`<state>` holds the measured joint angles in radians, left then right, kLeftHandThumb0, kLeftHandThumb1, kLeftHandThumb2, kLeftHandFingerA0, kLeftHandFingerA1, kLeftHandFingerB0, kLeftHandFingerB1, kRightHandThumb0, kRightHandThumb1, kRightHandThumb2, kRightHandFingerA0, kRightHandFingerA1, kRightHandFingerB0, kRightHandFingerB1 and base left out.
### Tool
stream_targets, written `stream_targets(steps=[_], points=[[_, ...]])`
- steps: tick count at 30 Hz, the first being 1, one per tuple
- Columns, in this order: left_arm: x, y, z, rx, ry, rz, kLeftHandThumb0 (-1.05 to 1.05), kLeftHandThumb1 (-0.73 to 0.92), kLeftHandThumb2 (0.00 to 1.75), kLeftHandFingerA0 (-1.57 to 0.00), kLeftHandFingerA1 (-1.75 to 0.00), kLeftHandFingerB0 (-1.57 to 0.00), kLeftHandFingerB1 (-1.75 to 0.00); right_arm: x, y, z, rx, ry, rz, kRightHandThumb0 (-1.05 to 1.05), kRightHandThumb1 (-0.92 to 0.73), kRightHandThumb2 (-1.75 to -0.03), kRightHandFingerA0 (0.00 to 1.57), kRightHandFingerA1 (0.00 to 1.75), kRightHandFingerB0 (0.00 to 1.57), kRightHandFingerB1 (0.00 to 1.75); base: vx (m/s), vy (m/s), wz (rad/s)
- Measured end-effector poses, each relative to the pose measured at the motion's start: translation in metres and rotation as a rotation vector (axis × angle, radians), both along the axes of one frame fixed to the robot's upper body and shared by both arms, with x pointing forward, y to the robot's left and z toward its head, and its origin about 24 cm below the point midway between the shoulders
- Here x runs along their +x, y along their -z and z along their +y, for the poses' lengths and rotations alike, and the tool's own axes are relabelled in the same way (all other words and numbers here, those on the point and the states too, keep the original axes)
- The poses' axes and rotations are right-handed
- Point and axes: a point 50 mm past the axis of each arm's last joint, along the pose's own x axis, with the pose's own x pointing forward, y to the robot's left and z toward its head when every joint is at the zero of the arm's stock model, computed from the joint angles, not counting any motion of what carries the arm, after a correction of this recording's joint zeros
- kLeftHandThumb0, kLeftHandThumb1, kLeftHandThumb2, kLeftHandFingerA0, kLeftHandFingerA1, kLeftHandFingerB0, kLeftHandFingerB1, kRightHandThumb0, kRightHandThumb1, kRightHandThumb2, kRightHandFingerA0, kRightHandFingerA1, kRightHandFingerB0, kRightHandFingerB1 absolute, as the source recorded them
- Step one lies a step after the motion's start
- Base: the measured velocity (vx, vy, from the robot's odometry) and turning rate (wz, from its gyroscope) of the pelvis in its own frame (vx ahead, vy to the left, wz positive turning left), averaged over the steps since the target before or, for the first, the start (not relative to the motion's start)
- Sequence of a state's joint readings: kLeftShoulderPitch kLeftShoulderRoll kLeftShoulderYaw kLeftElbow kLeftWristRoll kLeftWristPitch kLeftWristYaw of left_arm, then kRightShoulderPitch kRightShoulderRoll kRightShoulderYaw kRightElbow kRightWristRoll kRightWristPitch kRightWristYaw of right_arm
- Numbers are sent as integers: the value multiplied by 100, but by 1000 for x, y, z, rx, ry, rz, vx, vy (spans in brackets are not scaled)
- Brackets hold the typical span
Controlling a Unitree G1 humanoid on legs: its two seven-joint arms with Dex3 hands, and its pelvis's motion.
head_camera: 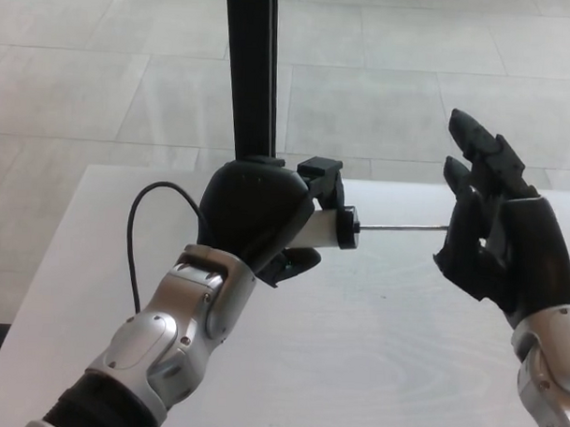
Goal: The robot uses its left hand to lift the air pump kept on the middle of the desk and use the right hand to compress the handle
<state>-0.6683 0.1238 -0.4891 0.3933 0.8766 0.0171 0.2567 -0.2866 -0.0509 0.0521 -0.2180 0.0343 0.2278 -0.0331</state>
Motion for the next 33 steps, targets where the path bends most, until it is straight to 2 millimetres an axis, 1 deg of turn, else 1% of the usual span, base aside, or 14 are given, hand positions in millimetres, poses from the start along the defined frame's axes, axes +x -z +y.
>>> stream_targets(steps=[11, 12, 13, 14, 15, 16, 18, 19, 20, 21, 22, 23, 24, 33], points=[[0, 4, 5, 33, -13, -11, -18, 56, 101, -84, -174, -75, -151, 20, -47, -25, -38, 40, -135, -91, -84, -127, 4, 14, 14, 18, 0, 0, 0], [0, 6, 5, 36, -15, -9, -17, 51, 109, -87, -174, -77, -151, 22, -55, -26, -40, 42, -163, -99, -91, -83, 4, 28, 5, 25, 0, 0, 0], [-1, 7, 6, 36, -16, -8, -17, 51, 109, -86, -174, -76, -151, 23, -64, -28, -43, 45, -188, -89, -78, -125, 0, 19, 13, 22, 0, 0, 0], [-1, 7, 6, 37, -15, -6, -17, 52, 109, -85, -174, -76, -151, 24, -70, -30, -44, 48, -208, -103, -85, -96, 5, 24, 10, 22, 0, 0, 0], [-1, 8, 6, 40, -15, -4, -17, 52, 109, -85, -174, -76, -151, 25, -77, -31, -46, 51, -227, -103, -85, -96, 5, 24, 10, 22, 0, 0, 0], [-1, 9, 6, 41, -16, -3, -17, 50, 110, -86, -174, -76, -151, 25, -80, -32, -47, 52, -239, -90, -79, -122, 6, 25, 9, 22, 0, 0, 0], [-2, 10, 6, 48, -16, -3, -18, 49, 113, -88, -175, -77, -151, 25, -85, -33, -43, 54, -254, -87, -80, -125, 0, 23, 14, 25, 0, 0, 0], [-2, 10, 6, 49, -16, -2, -19, 51, 110, -89, -172, -79, -147, 25, -86, -34, -41, 55, -255, -82, -77, -123, 1, 25, 6, 26, 0, 0, 0], [-2, 11, 7, 53, -15, 0, -20, 55, 105, -88, -173, -76, -148, 26, -85, -37, -33, 63, -252, -97, -91, -85, 5, 26, 4, 25, 0, 0, 0], [-2, 12, 7, 53, -15, 0, -15, 58, 100, -97, -173, -73, -143, 26, -83, -40, -30, 69, -244, -84, -81, -125, 0, 22, 12, 25, 0, 0, 0], [-2, 12, 7, 54, -15, 0, -15, 58, 100, -97, -173, -73, -143, 26, -80, -42, -28, 76, -232, -84, -81, -125, 0, 22, 12, 25, 0, 0, 0], [-2, 12, 7, 54, -15, 0, -15, 60, 97, -94, -175, -71, -144, 26, -76, -45, -26, 82, -216, -94, -92, -87, 0, 29, 5, 27, 0, 0, 0], [-2, 12, 7, 53, -15, 1, -21, 60, 97, -84, -171, -74, -146, 26, -72, -47, -24, 87, -202, -82, -78, -124, 0, 27, 5, 27, 0, 0, 0], [-1, 8, 7, 49, -16, -18, -19, 62, 93, -86, -168, -73, -140, 23, -31, -60, 5, 113, -49, -90, -86, -127, 0, 18, 4, 21, 0, 0, 0]])
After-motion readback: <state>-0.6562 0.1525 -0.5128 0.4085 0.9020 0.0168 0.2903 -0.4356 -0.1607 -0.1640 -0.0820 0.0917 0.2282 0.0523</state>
